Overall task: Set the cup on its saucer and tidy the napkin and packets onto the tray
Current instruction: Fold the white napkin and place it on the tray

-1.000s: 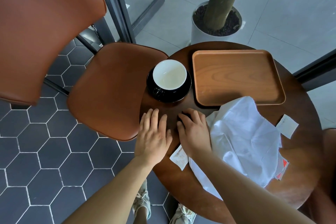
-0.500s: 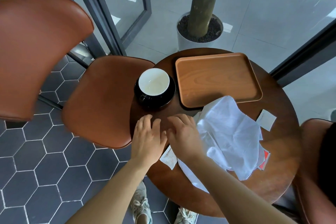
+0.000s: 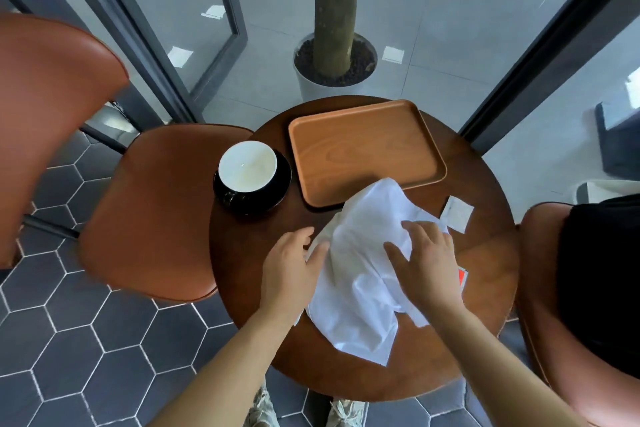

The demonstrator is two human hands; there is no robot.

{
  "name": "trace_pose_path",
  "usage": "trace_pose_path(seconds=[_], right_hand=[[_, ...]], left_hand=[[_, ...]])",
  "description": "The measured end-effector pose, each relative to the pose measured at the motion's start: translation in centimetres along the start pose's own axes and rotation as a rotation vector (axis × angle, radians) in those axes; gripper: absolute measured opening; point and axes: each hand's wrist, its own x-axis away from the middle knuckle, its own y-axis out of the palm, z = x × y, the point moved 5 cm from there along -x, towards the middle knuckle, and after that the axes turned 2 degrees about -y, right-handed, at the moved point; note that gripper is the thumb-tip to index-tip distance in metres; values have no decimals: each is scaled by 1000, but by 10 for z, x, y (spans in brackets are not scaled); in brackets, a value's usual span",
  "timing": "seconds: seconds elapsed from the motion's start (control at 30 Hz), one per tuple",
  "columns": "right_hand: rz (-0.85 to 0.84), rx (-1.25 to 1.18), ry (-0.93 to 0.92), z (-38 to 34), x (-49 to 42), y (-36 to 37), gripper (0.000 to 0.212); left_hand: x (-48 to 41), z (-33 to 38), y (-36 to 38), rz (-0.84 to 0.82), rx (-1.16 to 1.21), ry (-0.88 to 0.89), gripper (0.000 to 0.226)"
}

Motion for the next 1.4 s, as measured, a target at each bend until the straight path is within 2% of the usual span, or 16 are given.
trace_pose_path(seconds=[0.2,0.3,0.47,0.6,0.83,1.13,1.2,1.3,1.4], right_hand=[[-76,153,152,47,-8,8,61],[-92,155,176,51,-9,15,63],[-5,87,197,55,-11,14,64],[61,-58,260,66,-16,11,52],[130,-282,360,83,-18,-2,27],[259,-481,190,62,-32,-74,22],[313,-473,139,51,-38,-103,21],[382,-485,93,40,-47,-151,17],[419,-499,13,30,-65,-187,19]], left_hand=[[-6,-1,8,33,52,-49,23],[-7,1,11,51,77,-34,23],[-7,6,18,49,90,-22,26],[-10,12,24,-1,44,-36,18],[-2,29,13,41,115,-47,22],[24,76,-18,145,250,-82,16],[35,87,-30,198,254,-35,17],[52,110,-48,325,186,140,18],[63,132,-52,310,60,332,16]])
